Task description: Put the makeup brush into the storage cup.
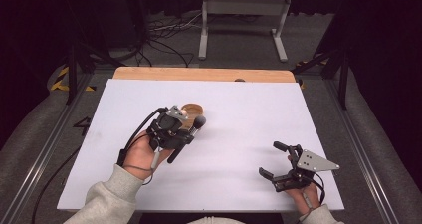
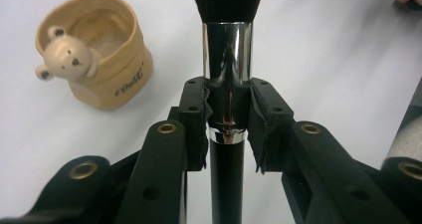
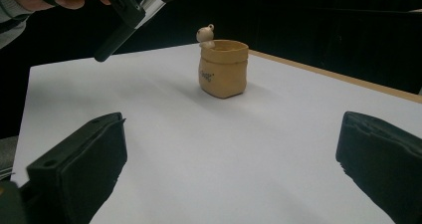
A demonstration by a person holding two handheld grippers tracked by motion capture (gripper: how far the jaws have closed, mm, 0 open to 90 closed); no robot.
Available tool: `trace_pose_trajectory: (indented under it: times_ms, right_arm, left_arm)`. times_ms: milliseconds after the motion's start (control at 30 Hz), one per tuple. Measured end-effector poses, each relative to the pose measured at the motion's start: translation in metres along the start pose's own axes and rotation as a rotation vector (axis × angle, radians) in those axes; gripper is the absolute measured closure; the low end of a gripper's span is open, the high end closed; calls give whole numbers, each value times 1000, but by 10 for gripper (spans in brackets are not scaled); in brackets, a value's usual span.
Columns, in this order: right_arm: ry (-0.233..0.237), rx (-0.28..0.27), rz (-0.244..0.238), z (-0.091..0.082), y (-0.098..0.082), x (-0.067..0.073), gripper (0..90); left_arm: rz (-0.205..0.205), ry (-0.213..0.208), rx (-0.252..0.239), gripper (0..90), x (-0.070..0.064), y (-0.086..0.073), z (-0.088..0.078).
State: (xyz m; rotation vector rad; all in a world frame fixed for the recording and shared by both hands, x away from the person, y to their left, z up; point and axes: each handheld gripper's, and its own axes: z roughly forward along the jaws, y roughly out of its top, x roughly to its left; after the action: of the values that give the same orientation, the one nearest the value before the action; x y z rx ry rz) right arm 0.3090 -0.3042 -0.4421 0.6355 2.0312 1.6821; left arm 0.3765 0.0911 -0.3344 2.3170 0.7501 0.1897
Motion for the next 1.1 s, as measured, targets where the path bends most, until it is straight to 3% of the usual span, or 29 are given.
trace_pose_trajectory:
  times_ms: [233,433,733,867,967,1100]
  right_arm:
    - [1,-1,-2,0,0,0,0]
    - [1,-2,-4,0,0,0,0]
    - [-3,-8,-8,-1,1,0,0]
    - [-3,-8,-9,-1,1,0,0]
    - [-3,-10,-8,-1,1,0,0]
    - [-3,-11,-8,-2,1,0,0]
  left_arm:
    - [14,-34,-98,708,2,-3,-3]
    - [84,-17,-192,708,1,-7,-4]
    - [120,-46,-318,707,8,-13,-2]
    - [135,-62,-368,707,13,-14,-2]
    - [173,-81,-415,707,17,-14,-3]
    - [174,-118,-463,707,24,-13,-6]
